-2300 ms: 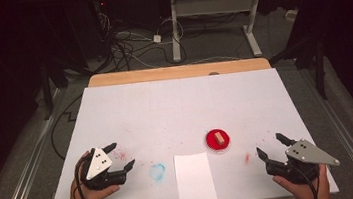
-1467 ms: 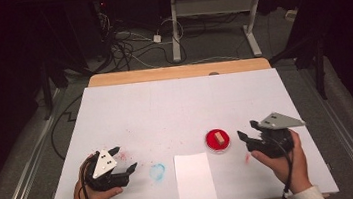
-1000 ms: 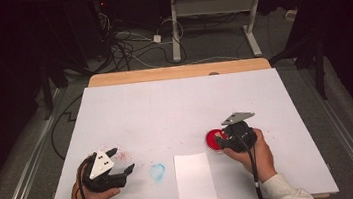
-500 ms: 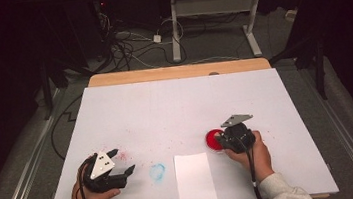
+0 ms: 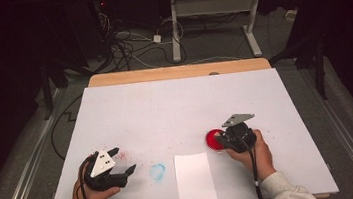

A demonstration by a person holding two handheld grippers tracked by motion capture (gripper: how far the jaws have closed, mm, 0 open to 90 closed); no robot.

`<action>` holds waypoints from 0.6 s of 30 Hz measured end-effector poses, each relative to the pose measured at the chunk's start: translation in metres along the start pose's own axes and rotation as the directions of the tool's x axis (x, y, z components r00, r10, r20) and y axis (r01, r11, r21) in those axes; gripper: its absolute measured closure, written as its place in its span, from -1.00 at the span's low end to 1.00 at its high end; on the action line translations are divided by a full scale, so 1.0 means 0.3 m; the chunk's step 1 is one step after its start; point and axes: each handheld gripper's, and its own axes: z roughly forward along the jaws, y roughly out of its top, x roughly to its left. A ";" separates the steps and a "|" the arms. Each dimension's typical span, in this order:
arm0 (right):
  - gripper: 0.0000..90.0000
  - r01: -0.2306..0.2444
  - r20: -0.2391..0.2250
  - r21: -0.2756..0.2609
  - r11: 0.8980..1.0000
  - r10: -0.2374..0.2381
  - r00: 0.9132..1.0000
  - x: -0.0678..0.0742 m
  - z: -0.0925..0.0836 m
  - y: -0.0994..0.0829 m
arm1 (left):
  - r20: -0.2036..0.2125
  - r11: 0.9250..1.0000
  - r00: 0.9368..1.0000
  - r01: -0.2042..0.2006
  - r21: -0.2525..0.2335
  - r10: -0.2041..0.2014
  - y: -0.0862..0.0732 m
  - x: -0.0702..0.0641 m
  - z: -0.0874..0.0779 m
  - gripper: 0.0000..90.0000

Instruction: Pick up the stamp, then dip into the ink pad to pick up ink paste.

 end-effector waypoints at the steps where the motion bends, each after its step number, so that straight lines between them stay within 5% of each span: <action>1: 0.70 0.001 0.001 -0.009 1.000 -0.001 1.000 0.000 -0.009 0.002 | -0.002 1.000 1.000 -0.001 0.003 0.001 0.000 -0.001 0.000 -0.56; 18: 0.70 0.025 -0.017 -0.205 0.978 -0.029 0.999 -0.027 -0.262 0.082 | -0.004 1.000 1.000 -0.003 0.024 0.003 -0.007 -0.001 0.004 -0.56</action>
